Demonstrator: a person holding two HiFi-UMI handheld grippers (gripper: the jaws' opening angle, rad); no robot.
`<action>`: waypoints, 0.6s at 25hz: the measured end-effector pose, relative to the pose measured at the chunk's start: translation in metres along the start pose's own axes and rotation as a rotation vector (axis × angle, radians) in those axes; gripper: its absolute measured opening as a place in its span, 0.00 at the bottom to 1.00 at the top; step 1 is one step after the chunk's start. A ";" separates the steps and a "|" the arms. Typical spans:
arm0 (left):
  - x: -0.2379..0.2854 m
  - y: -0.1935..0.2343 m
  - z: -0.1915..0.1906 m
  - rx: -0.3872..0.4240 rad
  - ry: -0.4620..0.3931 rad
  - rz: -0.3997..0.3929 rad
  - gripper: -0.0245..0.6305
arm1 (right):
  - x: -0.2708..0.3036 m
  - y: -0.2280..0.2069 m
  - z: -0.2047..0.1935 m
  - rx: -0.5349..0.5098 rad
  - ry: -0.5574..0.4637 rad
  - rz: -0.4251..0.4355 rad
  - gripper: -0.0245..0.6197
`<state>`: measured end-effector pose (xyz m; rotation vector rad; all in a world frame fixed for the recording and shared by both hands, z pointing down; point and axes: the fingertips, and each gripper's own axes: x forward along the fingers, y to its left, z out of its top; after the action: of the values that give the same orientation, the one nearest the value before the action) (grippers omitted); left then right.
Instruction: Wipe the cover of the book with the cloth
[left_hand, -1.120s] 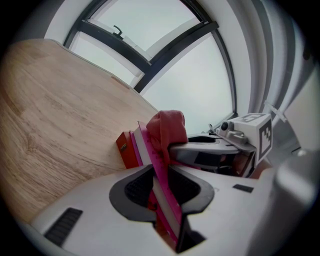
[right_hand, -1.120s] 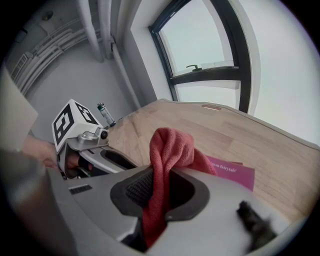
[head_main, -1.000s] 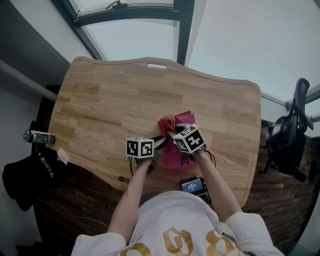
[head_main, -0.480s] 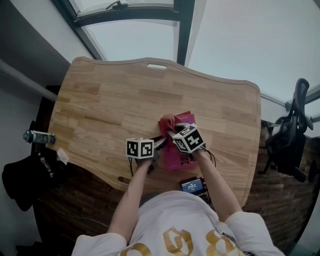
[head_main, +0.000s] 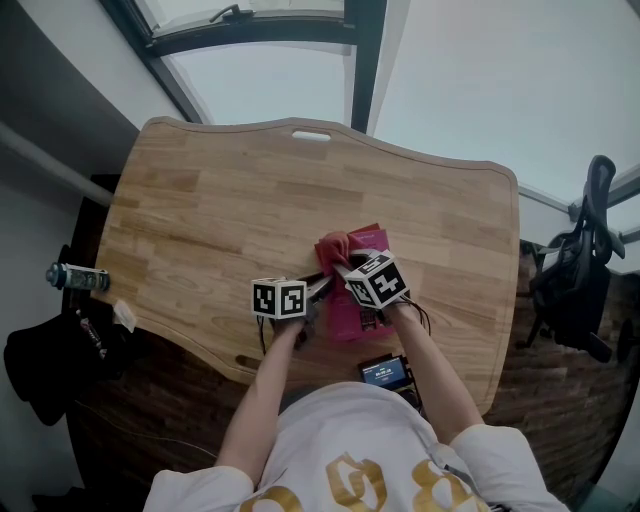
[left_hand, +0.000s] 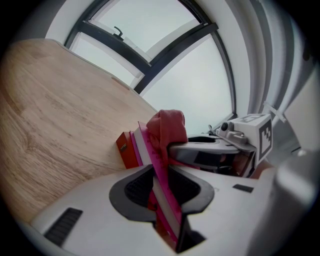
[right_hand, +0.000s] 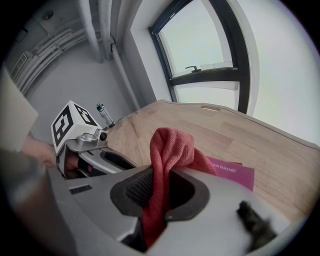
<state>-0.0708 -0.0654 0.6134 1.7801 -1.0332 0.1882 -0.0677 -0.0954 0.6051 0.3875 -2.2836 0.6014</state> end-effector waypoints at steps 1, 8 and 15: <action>0.000 0.000 0.000 -0.001 0.000 -0.001 0.19 | -0.001 0.000 -0.001 0.001 -0.001 -0.001 0.15; 0.000 0.001 -0.001 0.005 -0.001 -0.001 0.19 | -0.004 0.004 -0.008 0.007 -0.002 -0.002 0.15; 0.000 0.000 -0.001 -0.007 -0.007 -0.008 0.19 | -0.008 0.009 -0.013 0.021 -0.002 -0.003 0.15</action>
<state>-0.0710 -0.0648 0.6137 1.7796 -1.0309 0.1739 -0.0587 -0.0800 0.6047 0.4015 -2.2804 0.6241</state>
